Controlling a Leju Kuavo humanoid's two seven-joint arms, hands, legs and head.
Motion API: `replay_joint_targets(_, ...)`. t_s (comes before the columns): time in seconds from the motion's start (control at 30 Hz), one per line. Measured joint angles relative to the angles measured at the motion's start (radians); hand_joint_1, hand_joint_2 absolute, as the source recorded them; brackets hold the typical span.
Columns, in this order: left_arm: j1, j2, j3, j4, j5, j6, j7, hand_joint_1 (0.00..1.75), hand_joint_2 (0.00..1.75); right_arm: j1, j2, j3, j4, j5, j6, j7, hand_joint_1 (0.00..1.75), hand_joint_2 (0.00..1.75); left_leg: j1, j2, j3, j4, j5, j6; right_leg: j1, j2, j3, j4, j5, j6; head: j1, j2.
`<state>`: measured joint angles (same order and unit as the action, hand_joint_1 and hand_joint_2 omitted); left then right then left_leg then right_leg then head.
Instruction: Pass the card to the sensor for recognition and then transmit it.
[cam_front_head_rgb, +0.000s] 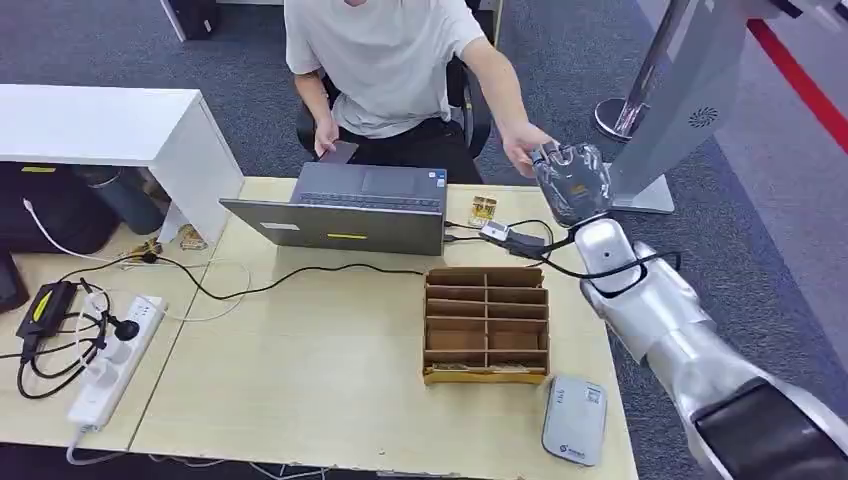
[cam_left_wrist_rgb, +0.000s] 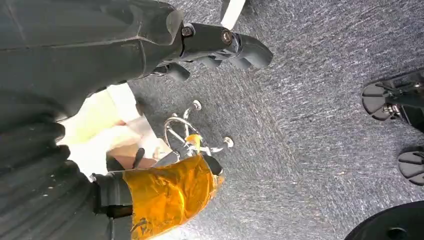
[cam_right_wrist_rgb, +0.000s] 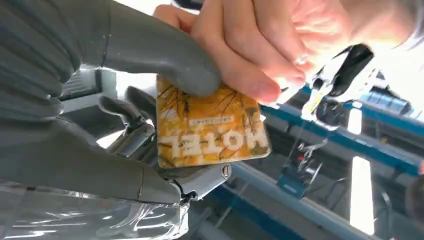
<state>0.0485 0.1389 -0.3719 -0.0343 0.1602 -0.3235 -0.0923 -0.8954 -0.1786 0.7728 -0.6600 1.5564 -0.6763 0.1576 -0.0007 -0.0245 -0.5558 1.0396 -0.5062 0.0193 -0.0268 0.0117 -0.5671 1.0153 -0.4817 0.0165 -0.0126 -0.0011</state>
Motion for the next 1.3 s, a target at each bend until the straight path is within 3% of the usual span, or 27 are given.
replay_joint_targets(0.3, 0.001, 0.000, -0.005, -0.003, 0.008, 0.001, 0.005, 0.00, 1.75, 0.022, 0.025, 0.013, 0.017, -0.008, -0.015, -0.040, 0.00, 1.75, 0.000, 0.000, -0.001, 0.000, 0.000, 0.000, 0.000, 0.000, -0.001, -0.001, 0.000, 0.000, 0.000, 0.000)
replay_joint_targets(0.57, 0.004, -0.003, -0.005, -0.003, 0.024, 0.010, -0.007, 0.00, 1.75, 0.138, -0.055, -0.057, -0.145, -0.071, -0.016, -0.099, 0.00, 1.75, 0.000, -0.002, -0.002, 0.001, 0.000, 0.000, 0.000, -0.002, -0.001, -0.002, 0.000, 0.000, 0.000, 0.000)
replay_joint_targets(0.77, 0.010, -0.018, -0.005, 0.002, 0.047, 0.014, -0.033, 0.00, 1.75, 0.376, -0.153, -0.229, -0.447, -0.112, -0.017, -0.197, 0.00, 1.75, 0.000, -0.005, -0.004, 0.001, -0.001, 0.001, 0.000, -0.006, -0.002, -0.003, -0.001, 0.001, 0.000, 0.000)
replay_joint_targets(0.9, 0.018, -0.030, -0.003, 0.008, 0.072, 0.019, -0.045, 0.00, 1.75, 0.591, -0.185, -0.389, -0.677, -0.139, -0.018, -0.293, 0.00, 1.75, 0.000, -0.006, -0.004, 0.000, -0.003, 0.001, 0.000, -0.007, -0.002, -0.004, -0.003, 0.001, 0.000, 0.000)
replay_joint_targets(1.1, 0.031, -0.054, 0.016, 0.015, 0.118, 0.031, -0.052, 0.00, 1.75, 0.934, -0.177, -0.637, -1.022, -0.134, -0.019, -0.459, 0.00, 1.75, 0.000, -0.008, -0.005, 0.000, -0.006, 0.001, 0.000, -0.009, -0.002, -0.004, -0.006, 0.000, 0.000, 0.000)
replay_joint_targets(1.3, 0.039, -0.070, 0.036, 0.016, 0.145, 0.038, -0.057, 0.00, 1.75, 1.154, -0.143, -0.784, -1.263, -0.124, -0.019, -0.521, 0.00, 1.75, 0.000, -0.006, -0.005, 0.000, -0.007, 0.001, 0.001, -0.008, -0.002, -0.003, -0.007, 0.000, 0.000, 0.000)
